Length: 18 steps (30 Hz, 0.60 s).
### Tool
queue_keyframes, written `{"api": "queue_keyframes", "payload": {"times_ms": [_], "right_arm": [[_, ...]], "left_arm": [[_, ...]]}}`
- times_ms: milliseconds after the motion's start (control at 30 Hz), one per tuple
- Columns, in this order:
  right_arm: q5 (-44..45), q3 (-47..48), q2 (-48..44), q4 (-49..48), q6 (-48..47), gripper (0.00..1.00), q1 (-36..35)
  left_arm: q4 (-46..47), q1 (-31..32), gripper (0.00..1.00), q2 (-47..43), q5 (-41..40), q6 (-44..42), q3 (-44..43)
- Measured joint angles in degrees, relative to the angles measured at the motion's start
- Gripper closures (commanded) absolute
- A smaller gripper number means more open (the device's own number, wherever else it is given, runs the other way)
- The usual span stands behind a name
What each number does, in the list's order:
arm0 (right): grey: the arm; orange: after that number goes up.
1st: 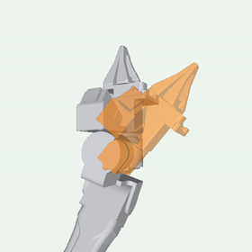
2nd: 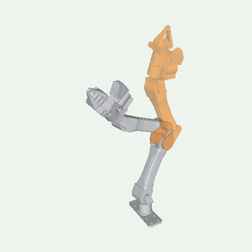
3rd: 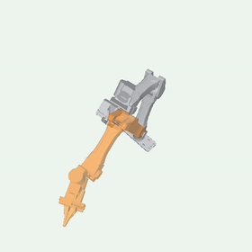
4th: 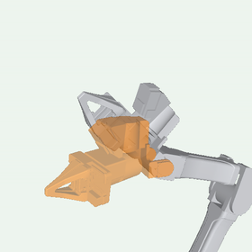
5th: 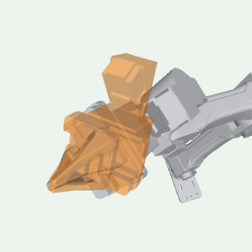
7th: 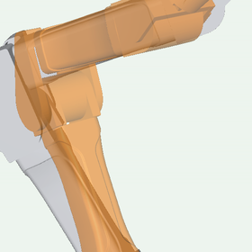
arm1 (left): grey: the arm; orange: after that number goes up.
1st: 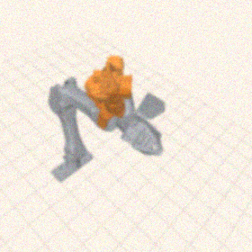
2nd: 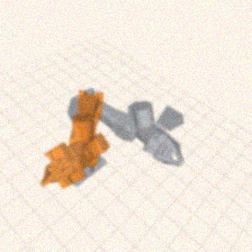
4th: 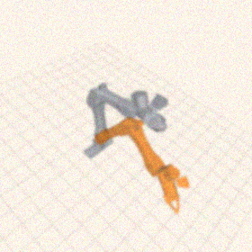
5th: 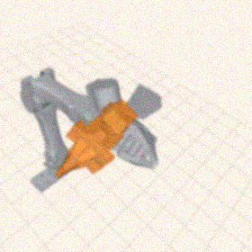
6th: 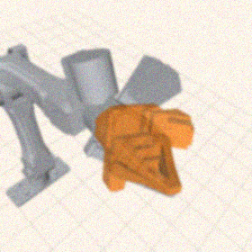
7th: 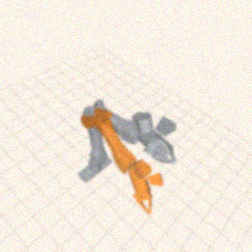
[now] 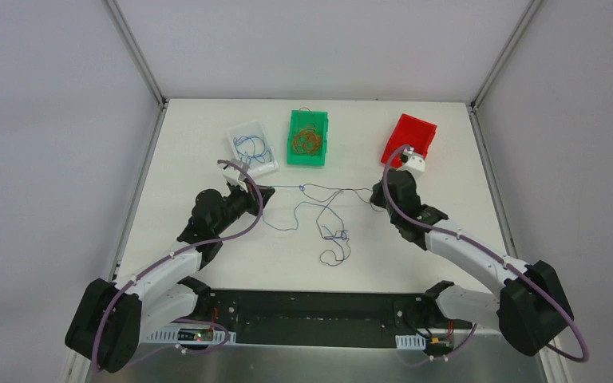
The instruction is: Untangle the cables
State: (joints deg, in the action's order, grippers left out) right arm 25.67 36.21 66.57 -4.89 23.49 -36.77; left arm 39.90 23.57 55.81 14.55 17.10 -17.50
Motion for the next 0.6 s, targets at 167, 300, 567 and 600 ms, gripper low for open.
{"api": "queue_keyframes", "payload": {"times_ms": [167,300,567,600], "right_arm": [[-0.1,0.0,-4.6,4.1,0.2,0.28,7.7],[-2.9,0.0,-7.4,5.8,-1.4,0.29,8.6],[-19.8,1.3,-3.2,4.3,-6.1,0.28,8.3],[-21.7,1.7,-2.3,3.8,-6.6,0.3,8.0]], "left_arm": [[-0.4,0.0,1.0,0.1,-0.1,0.0,0.0],[-0.2,0.0,1.0,2.0,1.8,-0.1,-0.6],[1.6,0.0,1.0,5.7,9.0,-0.1,-2.0],[1.9,0.0,1.0,5.7,9.3,-0.1,-2.0]]}}
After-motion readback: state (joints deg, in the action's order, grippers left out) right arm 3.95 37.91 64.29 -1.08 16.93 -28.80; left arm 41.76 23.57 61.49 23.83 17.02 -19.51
